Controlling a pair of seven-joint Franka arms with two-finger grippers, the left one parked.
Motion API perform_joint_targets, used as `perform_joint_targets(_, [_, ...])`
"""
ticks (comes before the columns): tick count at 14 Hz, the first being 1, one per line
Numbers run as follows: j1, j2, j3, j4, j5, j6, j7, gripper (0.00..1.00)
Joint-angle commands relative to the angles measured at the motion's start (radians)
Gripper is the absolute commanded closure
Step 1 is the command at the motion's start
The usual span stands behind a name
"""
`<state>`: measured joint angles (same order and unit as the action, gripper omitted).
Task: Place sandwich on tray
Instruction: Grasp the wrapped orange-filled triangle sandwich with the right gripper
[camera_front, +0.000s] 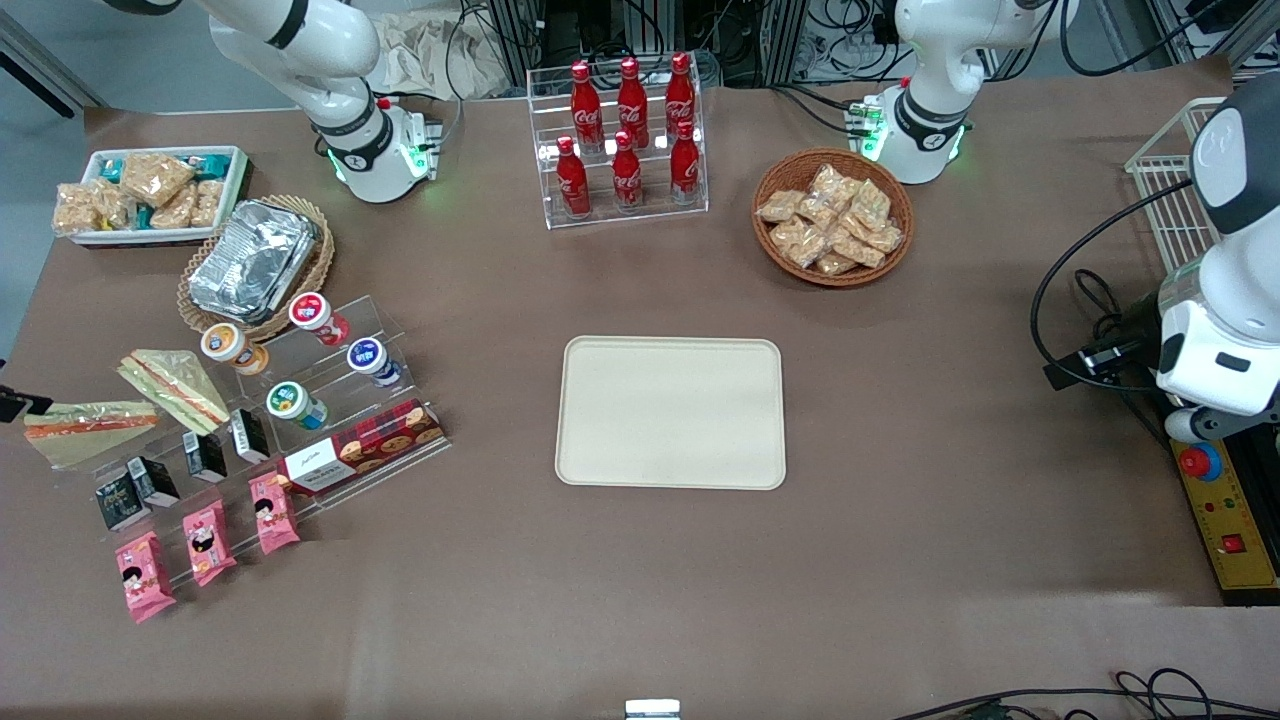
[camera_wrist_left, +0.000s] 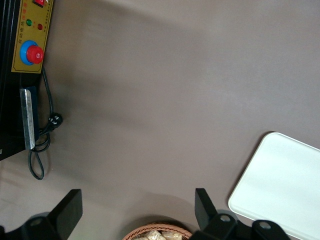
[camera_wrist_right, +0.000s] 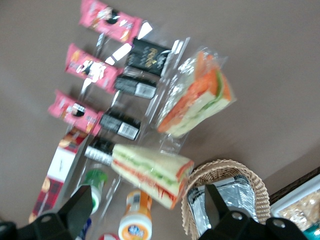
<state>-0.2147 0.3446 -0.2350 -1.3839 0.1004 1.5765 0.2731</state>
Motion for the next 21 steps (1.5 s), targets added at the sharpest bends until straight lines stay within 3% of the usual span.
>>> perform_joint_targets(1, [-0.02,0.04,-0.004,0.008,-0.022,0.033,0.087,0.0])
perform_joint_targets(5, [-0.052,0.088,-0.018,0.005,-0.016,0.089,0.216,0.0])
perform_joint_targets(13, [-0.092,0.154,-0.018,-0.023,0.048,0.187,0.216,0.0])
perform_joint_targets(21, [-0.094,0.18,-0.017,-0.061,0.05,0.24,0.216,0.04])
